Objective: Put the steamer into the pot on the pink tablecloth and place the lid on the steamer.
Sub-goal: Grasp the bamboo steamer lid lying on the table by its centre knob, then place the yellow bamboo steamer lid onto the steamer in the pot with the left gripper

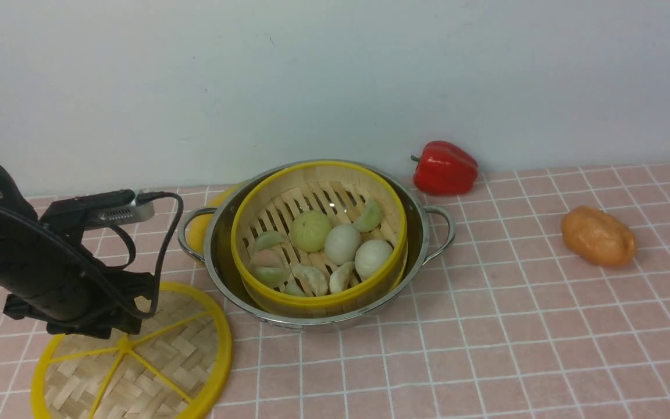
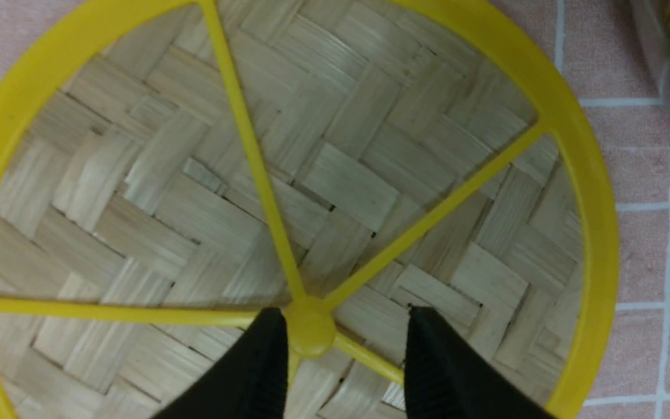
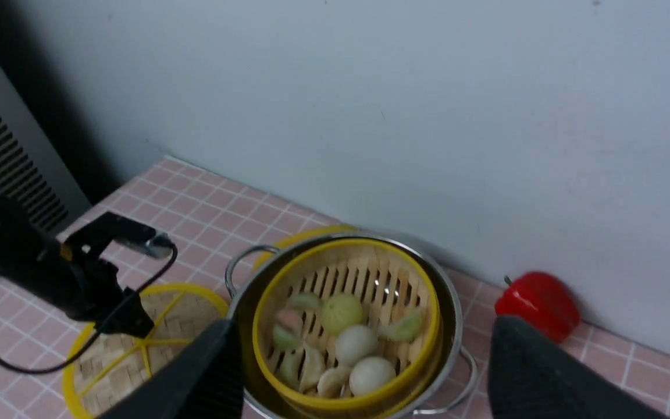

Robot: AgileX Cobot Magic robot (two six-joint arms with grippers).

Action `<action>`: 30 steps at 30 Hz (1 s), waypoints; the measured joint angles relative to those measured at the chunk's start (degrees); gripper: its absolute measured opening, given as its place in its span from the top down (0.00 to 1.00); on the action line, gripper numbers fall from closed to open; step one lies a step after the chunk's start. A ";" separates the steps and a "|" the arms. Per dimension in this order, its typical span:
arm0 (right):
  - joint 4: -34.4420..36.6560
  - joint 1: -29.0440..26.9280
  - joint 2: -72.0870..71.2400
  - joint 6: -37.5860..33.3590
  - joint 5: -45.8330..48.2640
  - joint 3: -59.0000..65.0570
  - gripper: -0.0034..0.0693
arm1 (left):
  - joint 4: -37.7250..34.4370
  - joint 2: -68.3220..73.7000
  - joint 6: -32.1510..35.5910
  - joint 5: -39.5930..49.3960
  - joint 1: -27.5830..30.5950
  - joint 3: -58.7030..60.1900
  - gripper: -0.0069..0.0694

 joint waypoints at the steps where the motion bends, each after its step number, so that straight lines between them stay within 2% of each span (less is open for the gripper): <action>1: -0.50 0.00 -1.97 0.53 0.00 1.48 0.21 | 0.00 0.64 0.24 -0.06 0.00 0.00 0.55; 5: -2.26 0.00 -11.21 4.16 0.06 10.17 0.21 | 0.00 3.18 0.64 -0.18 0.00 0.00 0.55; 11: -2.35 0.00 -17.51 6.47 0.06 13.73 0.21 | 0.06 4.99 0.64 -0.28 0.00 -0.19 0.56; 13: -2.35 0.00 -18.85 6.87 0.13 13.87 0.21 | 0.33 5.20 0.64 -0.55 0.00 -0.23 0.60; 16: -2.35 0.00 -19.83 7.59 0.08 13.87 0.21 | 0.60 5.26 0.64 -0.13 0.06 -0.31 0.74; 20: -2.50 0.00 -19.96 7.84 0.08 14.32 0.21 | 1.24 5.08 0.64 0.69 0.06 -0.62 0.76; 23: -3.05 0.00 -19.96 8.10 0.08 14.46 0.21 | 3.51 4.52 0.05 2.89 0.11 -1.35 0.76; 26: -4.22 0.00 -19.96 8.32 0.08 14.46 0.21 | 8.43 2.42 -2.54 8.33 0.82 -3.44 0.76; 30: -6.34 0.00 -19.96 8.89 0.08 14.63 0.21 | 17.63 -4.57 -8.16 14.39 2.27 -12.07 0.76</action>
